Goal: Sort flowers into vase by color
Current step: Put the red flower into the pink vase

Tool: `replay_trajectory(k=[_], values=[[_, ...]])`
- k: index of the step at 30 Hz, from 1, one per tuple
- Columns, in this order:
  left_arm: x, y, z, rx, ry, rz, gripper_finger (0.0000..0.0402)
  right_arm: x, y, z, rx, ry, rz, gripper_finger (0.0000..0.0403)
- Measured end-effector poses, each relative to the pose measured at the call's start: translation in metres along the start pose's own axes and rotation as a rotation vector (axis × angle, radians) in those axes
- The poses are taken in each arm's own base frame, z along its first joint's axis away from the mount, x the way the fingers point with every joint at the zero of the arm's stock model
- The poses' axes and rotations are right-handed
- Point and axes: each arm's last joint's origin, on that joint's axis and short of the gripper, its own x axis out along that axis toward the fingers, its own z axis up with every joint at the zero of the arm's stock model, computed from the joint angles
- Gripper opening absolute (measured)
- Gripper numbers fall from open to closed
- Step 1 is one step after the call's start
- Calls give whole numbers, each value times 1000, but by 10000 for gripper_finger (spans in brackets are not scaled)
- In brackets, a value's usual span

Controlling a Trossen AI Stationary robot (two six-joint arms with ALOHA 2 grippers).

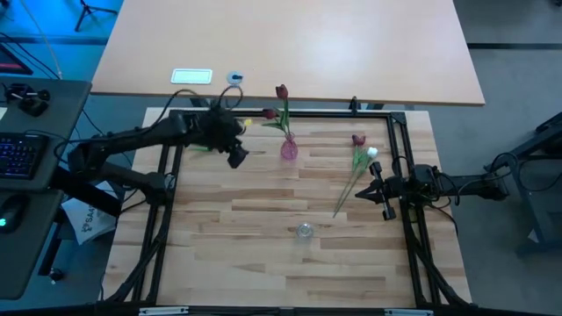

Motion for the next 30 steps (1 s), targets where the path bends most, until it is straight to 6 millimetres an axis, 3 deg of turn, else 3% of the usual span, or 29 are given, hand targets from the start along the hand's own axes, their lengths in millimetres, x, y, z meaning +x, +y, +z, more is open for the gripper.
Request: replay_trajectory(k=[4,9,12,16,21,24,27,30], values=[[12,-3,-35,-98,-51,-77,221,0,0,0,0,0,0,1],[26,-9,-71,-250,-185,-301,221,0,0,0,0,0,0,1],[28,-10,-82,-305,-245,-366,221,0,-1,0,-5,4,-36,1],[28,-9,-83,-351,-266,-386,221,-2,-9,12,-43,-99,-279,1],[26,-10,-80,-353,-305,-407,221,-22,-17,54,267,-641,-508,1],[23,-12,-74,-348,-363,-439,221,-39,-21,68,497,-921,-659,1],[20,-13,-70,-345,-414,-460,221,-37,-25,62,670,-930,-781,1],[20,-13,-70,-346,-415,-457,221,-15,-27,50,865,-750,-686,1]])
